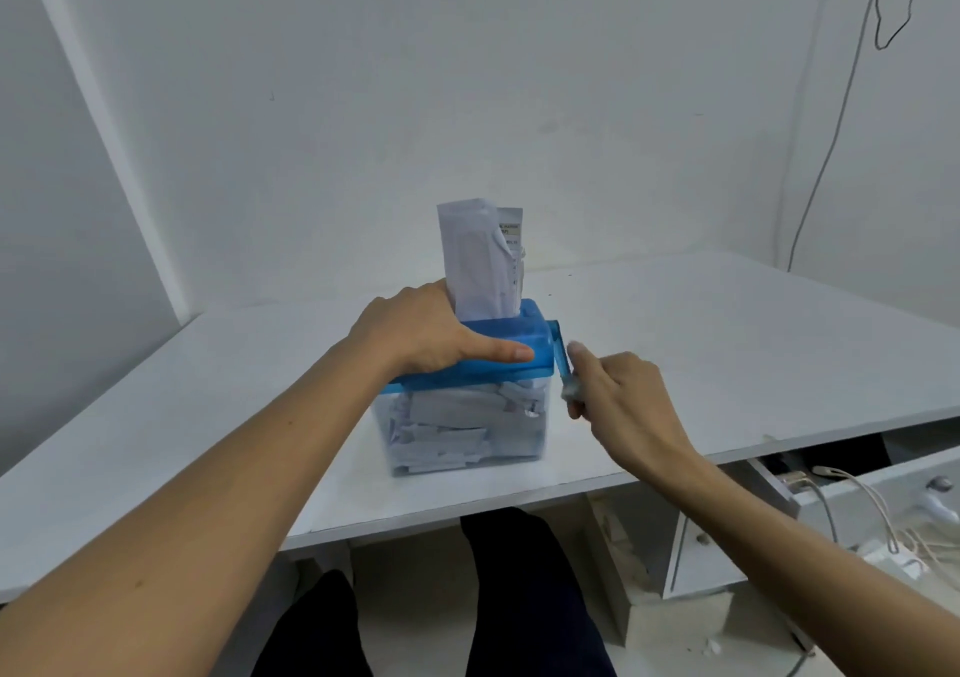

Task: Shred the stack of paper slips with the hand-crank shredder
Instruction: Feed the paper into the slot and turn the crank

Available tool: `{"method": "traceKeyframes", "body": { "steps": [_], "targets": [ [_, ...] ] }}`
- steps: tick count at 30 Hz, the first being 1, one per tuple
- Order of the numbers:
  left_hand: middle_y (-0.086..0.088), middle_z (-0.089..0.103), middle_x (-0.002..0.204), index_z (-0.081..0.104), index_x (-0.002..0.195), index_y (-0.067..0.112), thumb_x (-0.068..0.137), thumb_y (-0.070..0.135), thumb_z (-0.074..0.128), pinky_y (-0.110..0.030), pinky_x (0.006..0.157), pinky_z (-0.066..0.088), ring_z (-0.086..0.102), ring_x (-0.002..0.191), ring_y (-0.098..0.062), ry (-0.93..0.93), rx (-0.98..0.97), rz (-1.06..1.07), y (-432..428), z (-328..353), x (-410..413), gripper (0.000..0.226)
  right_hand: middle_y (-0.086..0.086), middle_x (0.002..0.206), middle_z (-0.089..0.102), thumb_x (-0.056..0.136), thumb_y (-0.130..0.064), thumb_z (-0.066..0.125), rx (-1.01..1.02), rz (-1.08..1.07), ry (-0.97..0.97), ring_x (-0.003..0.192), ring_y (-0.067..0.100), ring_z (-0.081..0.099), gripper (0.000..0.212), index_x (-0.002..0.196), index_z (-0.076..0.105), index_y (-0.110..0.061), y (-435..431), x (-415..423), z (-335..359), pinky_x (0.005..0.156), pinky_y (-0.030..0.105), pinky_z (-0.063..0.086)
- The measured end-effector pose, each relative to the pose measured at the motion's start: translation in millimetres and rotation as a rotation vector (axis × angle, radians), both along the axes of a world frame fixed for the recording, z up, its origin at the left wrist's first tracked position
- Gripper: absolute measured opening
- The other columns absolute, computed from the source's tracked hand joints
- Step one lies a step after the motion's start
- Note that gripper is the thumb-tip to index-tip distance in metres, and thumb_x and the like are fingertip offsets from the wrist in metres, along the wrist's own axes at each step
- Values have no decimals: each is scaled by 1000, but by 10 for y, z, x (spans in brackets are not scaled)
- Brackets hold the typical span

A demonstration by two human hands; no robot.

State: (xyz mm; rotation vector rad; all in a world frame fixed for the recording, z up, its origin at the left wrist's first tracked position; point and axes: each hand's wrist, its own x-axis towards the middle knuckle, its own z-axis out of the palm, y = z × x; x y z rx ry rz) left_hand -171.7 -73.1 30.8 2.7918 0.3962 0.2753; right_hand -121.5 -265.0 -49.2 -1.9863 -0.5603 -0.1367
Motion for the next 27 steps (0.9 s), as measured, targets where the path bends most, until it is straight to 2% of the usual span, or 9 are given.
{"method": "traceKeyframes", "body": {
  "steps": [5, 8, 10, 13, 16, 18, 22, 24, 27],
  "targets": [
    [11, 63, 127, 46, 138, 40, 43, 97, 59, -37, 86, 51, 60, 99, -17, -2, 17, -2, 13, -13, 36, 111, -3, 36, 28, 93, -32, 57, -107, -44, -356, 36, 12, 19, 61, 41, 40, -6, 36, 181, 522, 40, 22, 25],
    [9, 62, 131, 46, 138, 40, 52, 92, 64, -36, 86, 49, 56, 98, -18, -15, 30, -9, 28, -7, 40, 102, 3, 40, 38, 93, -32, 56, -54, -108, -391, 38, 18, 29, 56, 47, 46, -1, 231, 481, 793, 42, 25, 31],
    [7, 61, 134, 45, 141, 38, 56, 89, 65, -36, 87, 47, 53, 97, -17, -21, 39, -18, 26, -10, 31, 101, 10, 48, 46, 92, -35, 56, -18, -115, -347, 43, 22, 40, 52, 52, 49, -1, 385, 700, 901, 46, 32, 41],
    [8, 62, 132, 44, 141, 39, 56, 90, 63, -34, 84, 46, 54, 96, -16, -21, 49, -28, 30, -26, 28, 101, 7, 52, 50, 92, -38, 61, -14, -109, -252, 47, 21, 48, 50, 52, 47, -11, 614, 964, 938, 54, 37, 51],
    [12, 64, 126, 47, 137, 42, 54, 93, 61, -33, 80, 46, 56, 95, -16, -25, 66, -26, 42, -34, 31, 98, 4, 52, 50, 95, -36, 62, -144, -86, -63, 44, 18, 44, 50, 55, 45, -12, 783, 1084, 734, 53, 27, 40],
    [13, 64, 119, 48, 136, 42, 55, 94, 61, -33, 78, 43, 55, 93, -16, -34, 81, -18, 36, -35, 25, 97, 5, 53, 48, 98, -33, 60, -147, -76, 108, 43, 16, 41, 52, 57, 41, -10, 780, 1068, 475, 47, 24, 36],
    [12, 66, 118, 51, 131, 41, 53, 97, 56, -34, 78, 41, 56, 91, -16, -57, 107, 0, 20, -58, 27, 97, 8, 50, 52, 98, -7, 51, -115, -51, 260, 30, 12, 45, 32, 66, 52, -3, 599, 908, 25, 34, 18, 32],
    [12, 66, 118, 52, 130, 42, 49, 100, 53, -35, 78, 42, 56, 91, -17, -58, 116, 8, 16, -70, 28, 100, 8, 50, 56, 99, -11, 48, -78, -54, 285, 28, 10, 47, 31, 71, 56, -3, 516, 771, -59, 34, 18, 34],
    [11, 66, 117, 53, 129, 42, 46, 102, 50, -35, 80, 42, 56, 92, -18, -55, 132, 16, 21, -64, 27, 103, 9, 55, 61, 104, -23, 42, -34, -31, 282, 35, 11, 51, 42, 70, 57, -4, 352, 536, -61, 37, 19, 37]
  ]
}}
